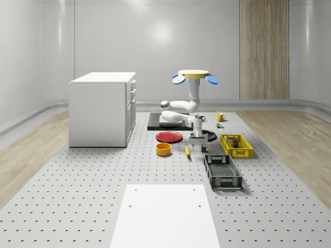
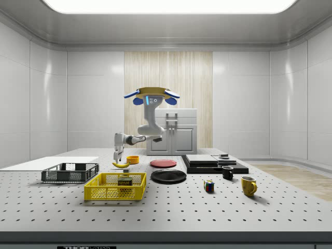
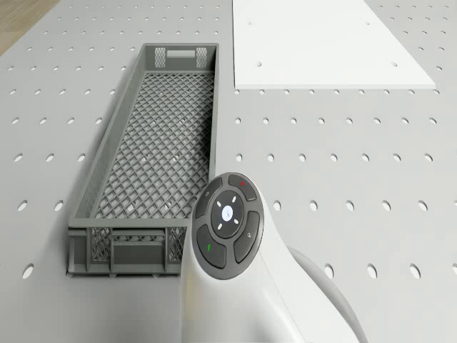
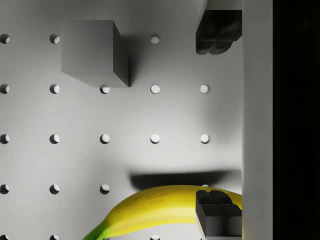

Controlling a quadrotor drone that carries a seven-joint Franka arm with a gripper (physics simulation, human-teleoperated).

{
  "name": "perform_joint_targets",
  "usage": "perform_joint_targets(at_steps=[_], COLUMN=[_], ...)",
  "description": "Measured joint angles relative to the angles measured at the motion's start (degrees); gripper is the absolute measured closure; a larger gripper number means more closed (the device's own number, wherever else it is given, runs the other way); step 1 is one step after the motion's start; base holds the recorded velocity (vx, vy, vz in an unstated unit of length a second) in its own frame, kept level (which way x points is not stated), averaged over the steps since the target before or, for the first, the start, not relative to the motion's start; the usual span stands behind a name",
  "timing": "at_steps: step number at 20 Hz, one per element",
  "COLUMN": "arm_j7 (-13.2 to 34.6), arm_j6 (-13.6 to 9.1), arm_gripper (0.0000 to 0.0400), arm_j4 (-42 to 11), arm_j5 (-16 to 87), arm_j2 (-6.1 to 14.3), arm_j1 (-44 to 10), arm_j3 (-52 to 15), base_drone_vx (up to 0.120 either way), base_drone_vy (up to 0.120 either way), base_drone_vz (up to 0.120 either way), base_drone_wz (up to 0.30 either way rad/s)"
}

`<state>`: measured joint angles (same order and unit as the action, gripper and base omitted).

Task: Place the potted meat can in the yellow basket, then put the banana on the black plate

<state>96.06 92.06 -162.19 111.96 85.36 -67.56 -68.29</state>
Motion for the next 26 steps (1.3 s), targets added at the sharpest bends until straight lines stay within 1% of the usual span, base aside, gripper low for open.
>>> perform_joint_targets(at_steps=[13, 18, 20, 23, 26], arm_j7=[0.0, 0.0, 0.0, 0.0, -0.1], arm_j6=[0.0, 0.0, 0.0, 0.1, 0.8], arm_gripper=[0.0, 0.0, 0.0, 0.0, 0.0], arm_j4=[0.0, 0.0, 0.0, 0.1, 0.7], arm_j5=[0.0, 0.0, 0.0, 0.3, 1.8], arm_j2=[0.0, 0.0, 0.0, 0.0, 0.0], arm_j1=[0.0, 0.0, 0.0, 0.0, -0.3], arm_j3=[0.0, 0.0, 0.0, 0.3, 1.9], base_drone_vx=[0.0, 0.0, 0.0, 0.0, 0.0], base_drone_vy=[-0.117, -0.008, -0.1, 0.0, 0.0], base_drone_vz=[0.0, -0.12, -0.02, 0.0, 0.0], base_drone_wz=[0.0, 0.0, 0.0, 0.0, 0.0])
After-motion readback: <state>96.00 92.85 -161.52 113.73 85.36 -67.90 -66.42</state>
